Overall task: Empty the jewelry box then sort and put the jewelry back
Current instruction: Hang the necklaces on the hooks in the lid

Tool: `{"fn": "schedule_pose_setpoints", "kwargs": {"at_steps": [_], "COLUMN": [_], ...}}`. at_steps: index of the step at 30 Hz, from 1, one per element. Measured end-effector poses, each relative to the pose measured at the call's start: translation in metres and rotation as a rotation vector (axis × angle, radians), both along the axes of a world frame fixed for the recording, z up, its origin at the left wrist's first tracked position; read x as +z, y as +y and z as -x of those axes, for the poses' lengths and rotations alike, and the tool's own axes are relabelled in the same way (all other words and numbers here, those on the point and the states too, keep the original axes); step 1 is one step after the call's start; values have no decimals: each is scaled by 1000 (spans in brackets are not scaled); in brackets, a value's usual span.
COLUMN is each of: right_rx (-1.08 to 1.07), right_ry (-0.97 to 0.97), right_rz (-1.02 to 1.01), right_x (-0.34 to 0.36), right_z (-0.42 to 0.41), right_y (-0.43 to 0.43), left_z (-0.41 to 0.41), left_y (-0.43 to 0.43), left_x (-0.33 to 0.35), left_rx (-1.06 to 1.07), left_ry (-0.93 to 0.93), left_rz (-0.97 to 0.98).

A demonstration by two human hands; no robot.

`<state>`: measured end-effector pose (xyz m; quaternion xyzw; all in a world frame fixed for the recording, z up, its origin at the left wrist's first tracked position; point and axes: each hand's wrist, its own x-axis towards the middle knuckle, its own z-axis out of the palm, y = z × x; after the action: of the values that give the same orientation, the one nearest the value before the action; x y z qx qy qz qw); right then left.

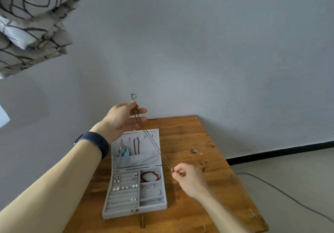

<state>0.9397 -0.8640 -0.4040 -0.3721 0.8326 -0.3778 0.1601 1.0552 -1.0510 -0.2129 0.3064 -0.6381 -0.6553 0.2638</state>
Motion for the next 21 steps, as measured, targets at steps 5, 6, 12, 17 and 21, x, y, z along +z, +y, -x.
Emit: {"fn": "schedule_pose_setpoints", "kwargs": {"at_steps": [5, 6, 12, 17, 21], "right_rx": [55, 62, 67, 66, 128], "right_ry": [70, 83, 161, 350, 427], "right_rz": [30, 50, 81, -87, -255], "right_x": [14, 15, 14, 10, 1], "right_z": [3, 4, 11, 12, 14], "right_y": [-69, -82, -141, -163, -167], "left_z": [-30, -34, -44, -32, -16], "left_y": [-10, -13, -32, -44, -52], "left_x": [28, 33, 39, 23, 4], "left_rx": [35, 43, 26, -32, -77], "left_ry": [45, 48, -34, -122, -180], "left_rz": [175, 199, 330, 388, 432]}}
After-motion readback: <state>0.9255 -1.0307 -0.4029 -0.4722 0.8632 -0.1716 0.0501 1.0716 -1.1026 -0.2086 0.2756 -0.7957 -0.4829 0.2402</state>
